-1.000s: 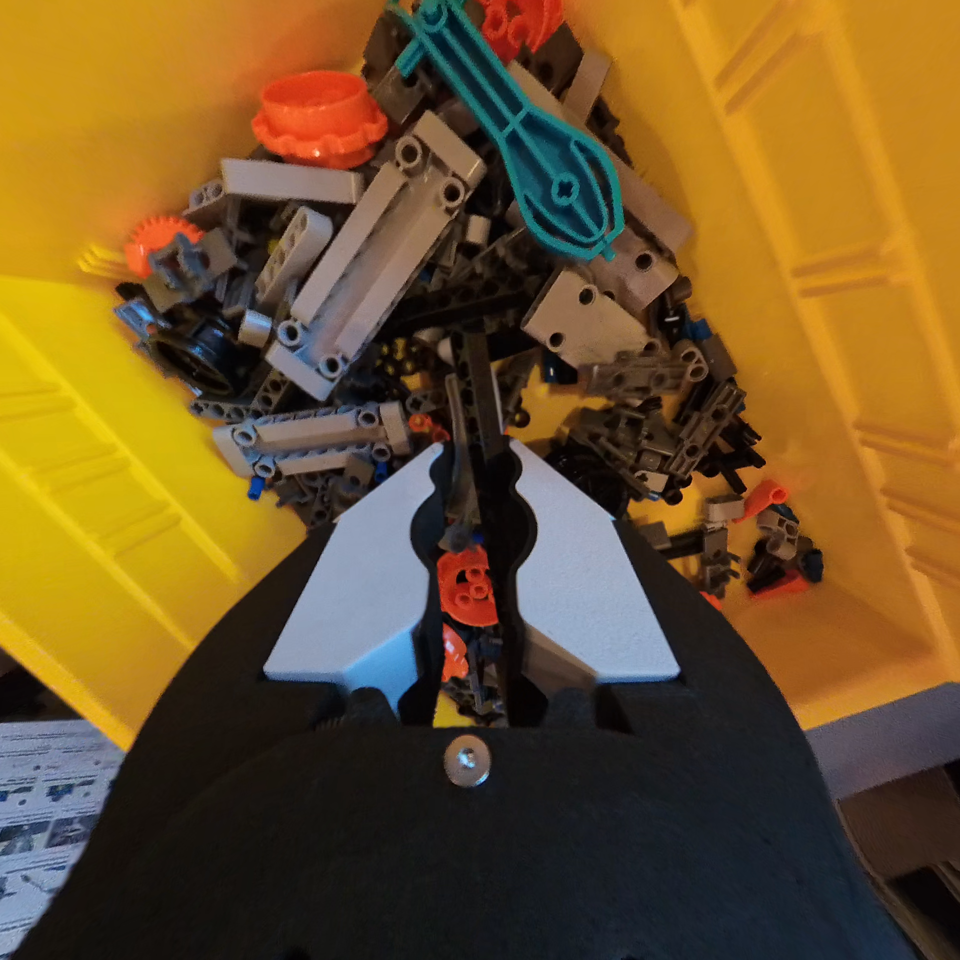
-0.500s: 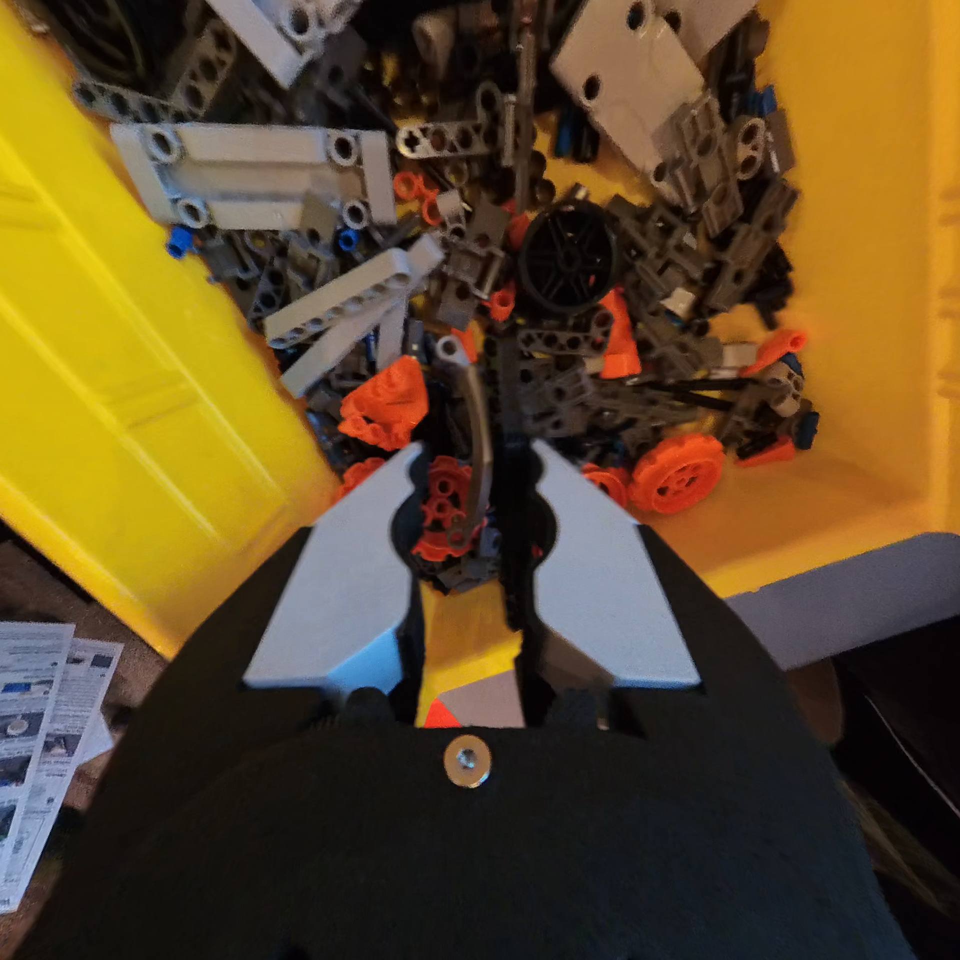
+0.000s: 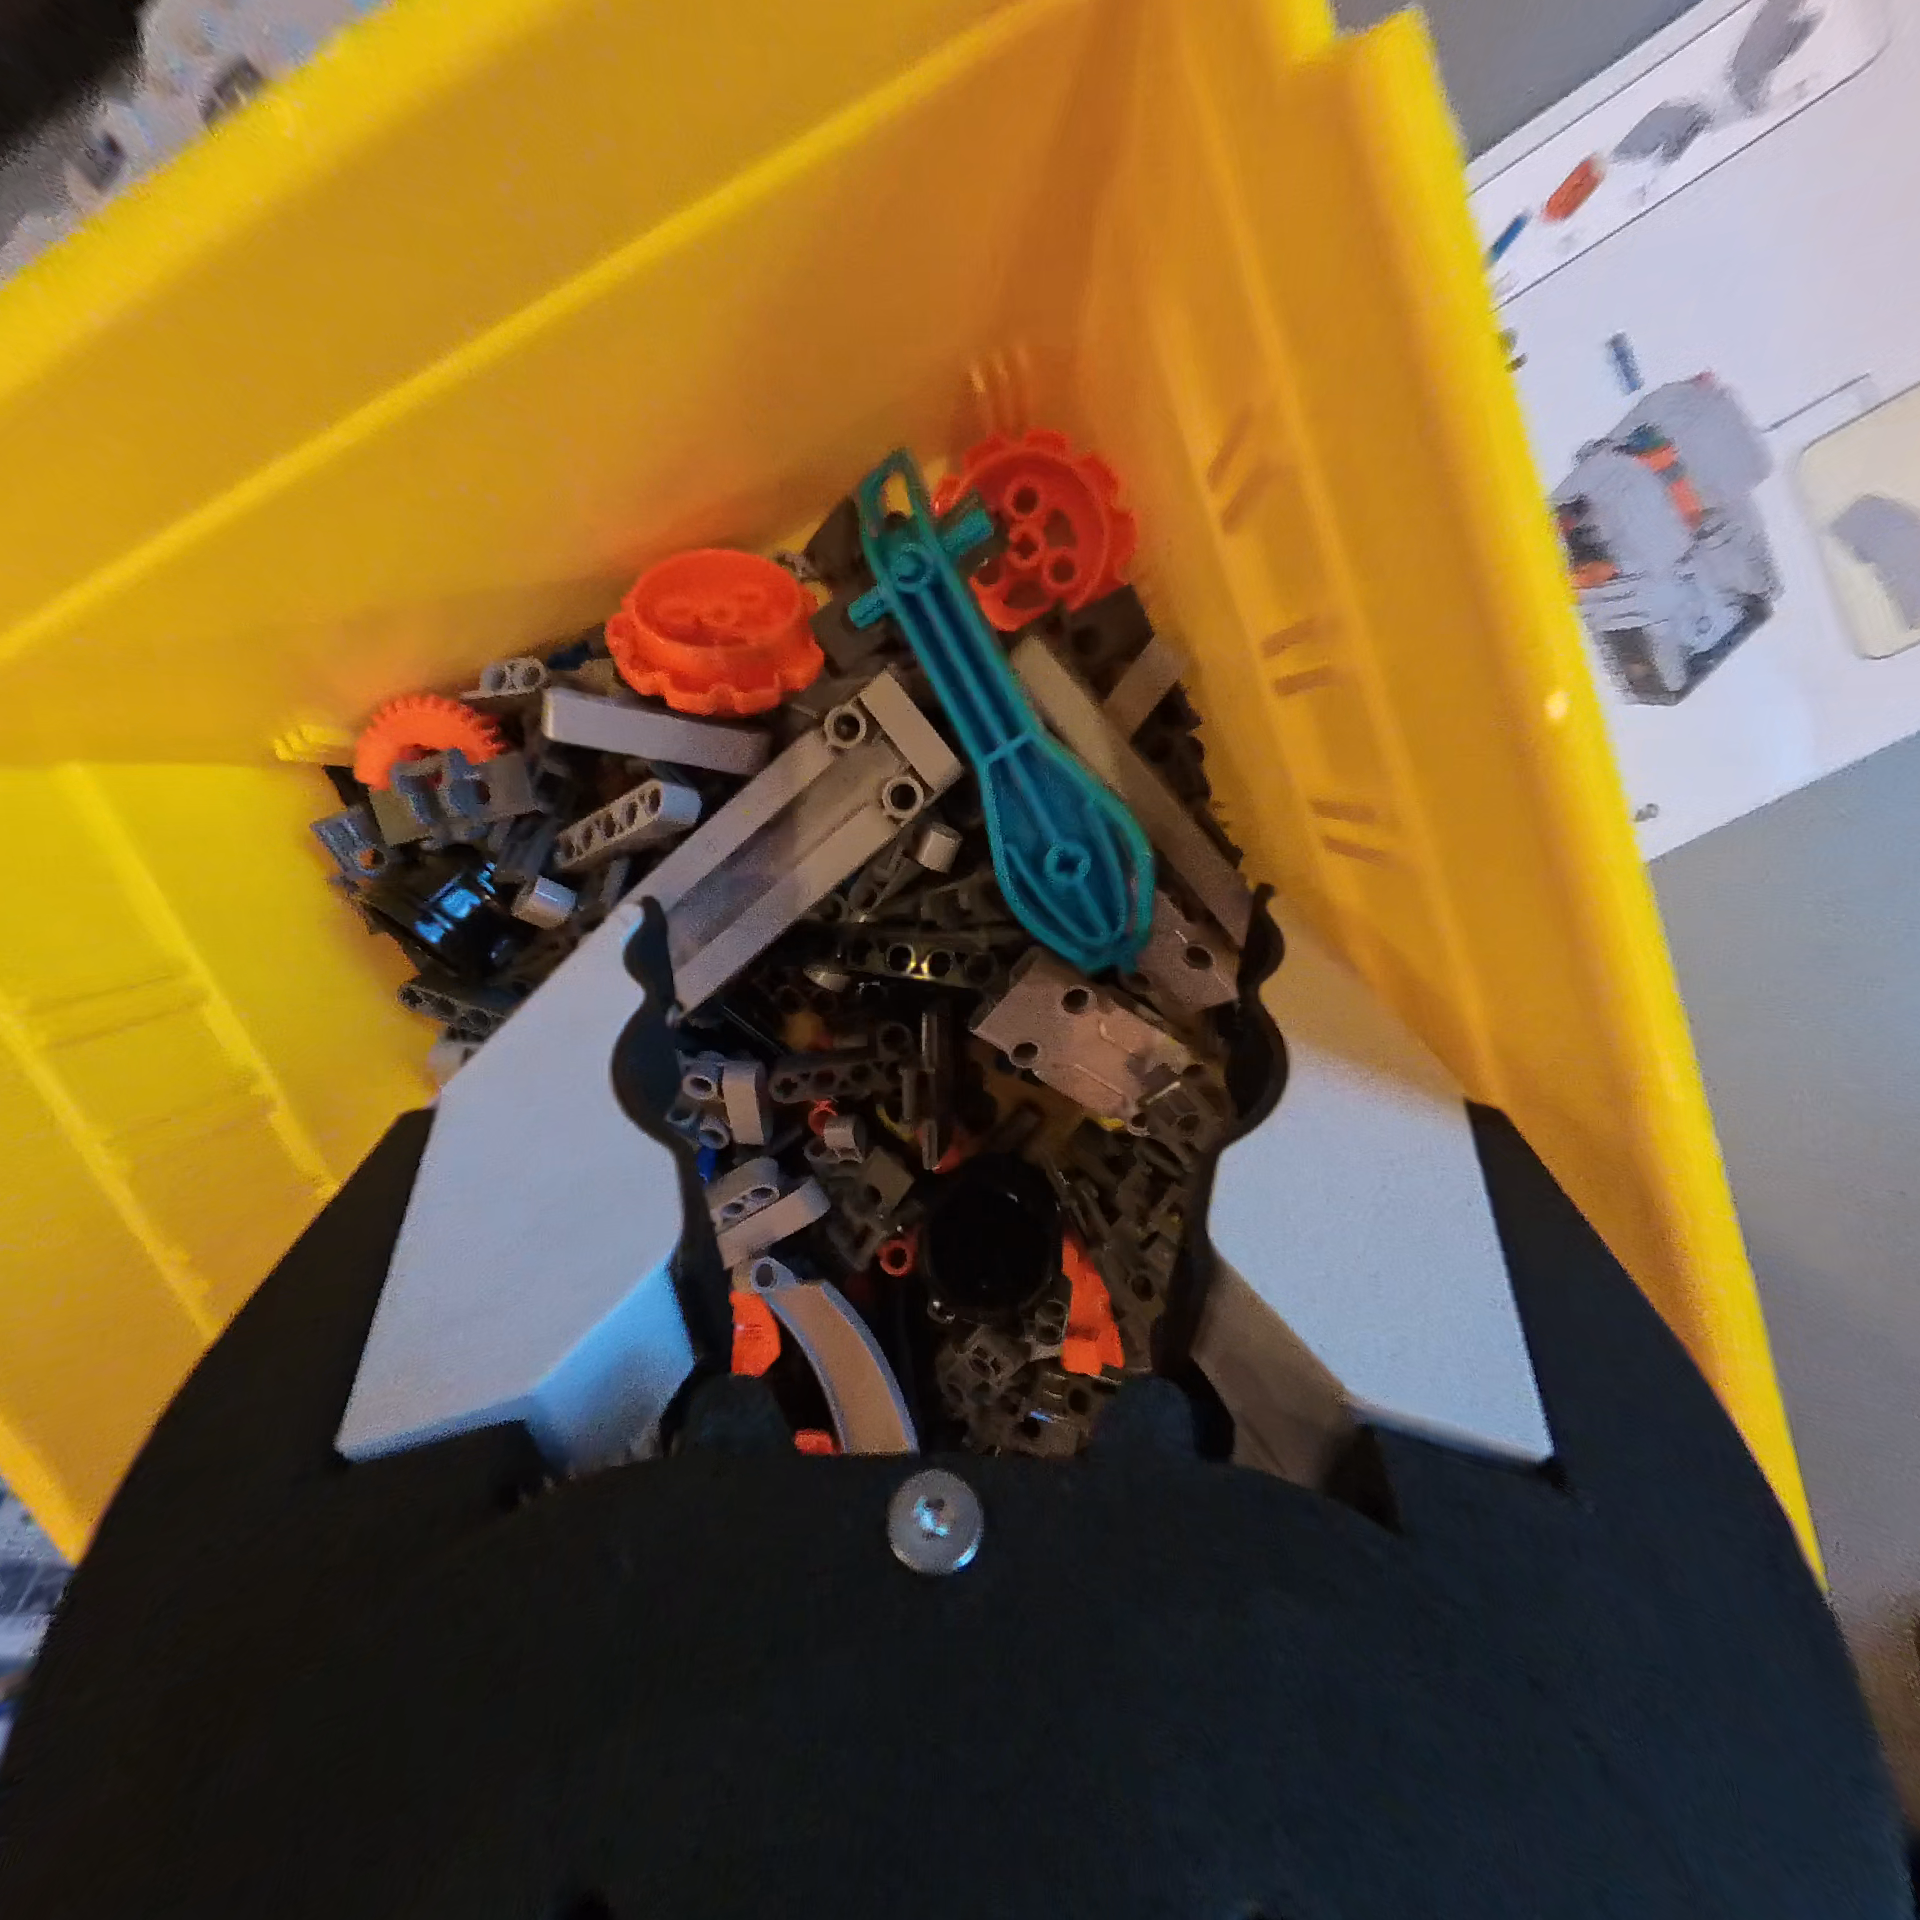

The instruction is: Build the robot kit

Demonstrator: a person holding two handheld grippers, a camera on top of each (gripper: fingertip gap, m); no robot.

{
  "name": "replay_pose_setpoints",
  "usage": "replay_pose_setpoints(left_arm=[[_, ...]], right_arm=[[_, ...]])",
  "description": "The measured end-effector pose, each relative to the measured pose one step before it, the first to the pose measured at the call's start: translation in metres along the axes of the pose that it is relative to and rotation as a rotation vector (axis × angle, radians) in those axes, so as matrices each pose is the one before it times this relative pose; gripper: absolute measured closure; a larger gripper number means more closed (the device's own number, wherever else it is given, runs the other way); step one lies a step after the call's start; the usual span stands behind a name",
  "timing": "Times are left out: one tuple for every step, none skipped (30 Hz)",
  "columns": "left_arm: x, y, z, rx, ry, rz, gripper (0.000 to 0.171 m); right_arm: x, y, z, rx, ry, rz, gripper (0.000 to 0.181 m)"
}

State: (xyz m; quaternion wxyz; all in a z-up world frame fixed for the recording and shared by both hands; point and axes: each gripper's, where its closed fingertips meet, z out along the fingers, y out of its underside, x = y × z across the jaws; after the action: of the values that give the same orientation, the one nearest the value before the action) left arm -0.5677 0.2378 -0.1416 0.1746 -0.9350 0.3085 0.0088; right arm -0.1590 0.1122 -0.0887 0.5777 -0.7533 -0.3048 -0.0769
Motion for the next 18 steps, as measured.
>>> replay_pose_setpoints(left_arm=[[-0.00150,0.00036,0.00330,-0.01477,-0.0178,-0.0082,0.065],[-0.00126,0.00200,0.00298,-0.01930,-0.0159,0.0058,0.063],[-0.00234,0.00442,0.00312,-0.03056,-0.0274,0.0187,0.060],[-0.00135,0.00412,0.00218,-0.02610,-0.0228,0.0234,0.059],[-0.00051,0.00288,0.00086,-0.01426,-0.0160,0.0264,0.063],[-0.00155,0.00173,-0.00022,-0.00574,-0.0150,0.0221,0.068],[-0.00183,0.00093,-0.00100,0.00333,-0.0085,0.0135,0.074],[-0.00196,0.00107,-0.00140,0.00425,-0.0024,0.0056,0.080],[-0.00331,0.00133,-0.00180,0.00400,-0.0039,0.0013,0.089],[-0.00565,0.00132,-0.00259,0.00778,-0.0152,0.0000,0.108],[-0.00676,0.00168,-0.00225,0.00935,-0.0203,0.0036,0.117],[-0.00473,0.00240,-0.00119,0.00465,-0.0074,0.0028,0.120],[-0.00228,0.00431,-0.00054,-0.00511,0.0060,0.0019,0.126],[-0.00329,0.00613,-0.00003,-0.01565,-0.0024,0.0023,0.129],[-0.00263,0.00446,-0.00060,-0.00215,0.0001,-0.0001,0.132],[-0.00062,0.00353,-0.00129,0.00572,0.0157,-0.0112,0.138],[-0.00263,0.00354,-0.00193,0.00830,0.0030,-0.0118,0.140],[-0.00340,0.00360,-0.00258,0.00999,-0.0037,-0.0057,0.144]], right_arm=[[0.00002,0.00057,0.00013,-0.0017,-0.0014,0.0017,0.181],[-0.00040,0.00028,0.00025,-0.0004,-0.0023,0.0002,0.181],[-0.00058,0.00030,0.00040,-0.0012,-0.0035,0.0003,0.181],[-0.00066,0.00036,0.00069,-0.0026,-0.0032,-0.0005,0.181],[-0.00051,0.00033,0.00054,-0.0021,-0.0023,-0.0017,0.181],[-0.00076,0.00039,0.00041,-0.0017,-0.0029,-0.0013,0.181],[-0.00079,0.00053,0.00042,-0.0029,-0.0033,-0.0008,0.181],[-0.00040,0.00062,0.00030,-0.0030,-0.0012,-0.0017,0.181],[-0.00011,0.00043,0.00024,-0.0018,0.0003,-0.0017,0.181],[-0.00008,0.00010,0.00019,-0.0007,-0.0001,0.0003,0.181],[0.00003,0.00021,0.00014,-0.0008,-0.0001,0.0009,0.181],[0.00009,0.00042,0.00011,-0.0017,0.0006,0.0007,0.181],[0.00036,0.00037,0.00022,-0.0011,0.0015,0.0005,0.181],[0.00005,0.00068,0.00030,-0.0022,-0.0001,0.0009,0.181],[0.00019,0.00063,0.00026,-0.0027,-0.0001,0.0020,0.181],[0.00010,0.00055,0.00038,-0.0016,-0.0005,0.0018,0.181],[0.00000,0.00052,0.00047,-0.0019,-0.0010,0.0017,0.181],[-0.00023,0.00071,0.00044,-0.0035,-0.0015,0.0009,0.181]])
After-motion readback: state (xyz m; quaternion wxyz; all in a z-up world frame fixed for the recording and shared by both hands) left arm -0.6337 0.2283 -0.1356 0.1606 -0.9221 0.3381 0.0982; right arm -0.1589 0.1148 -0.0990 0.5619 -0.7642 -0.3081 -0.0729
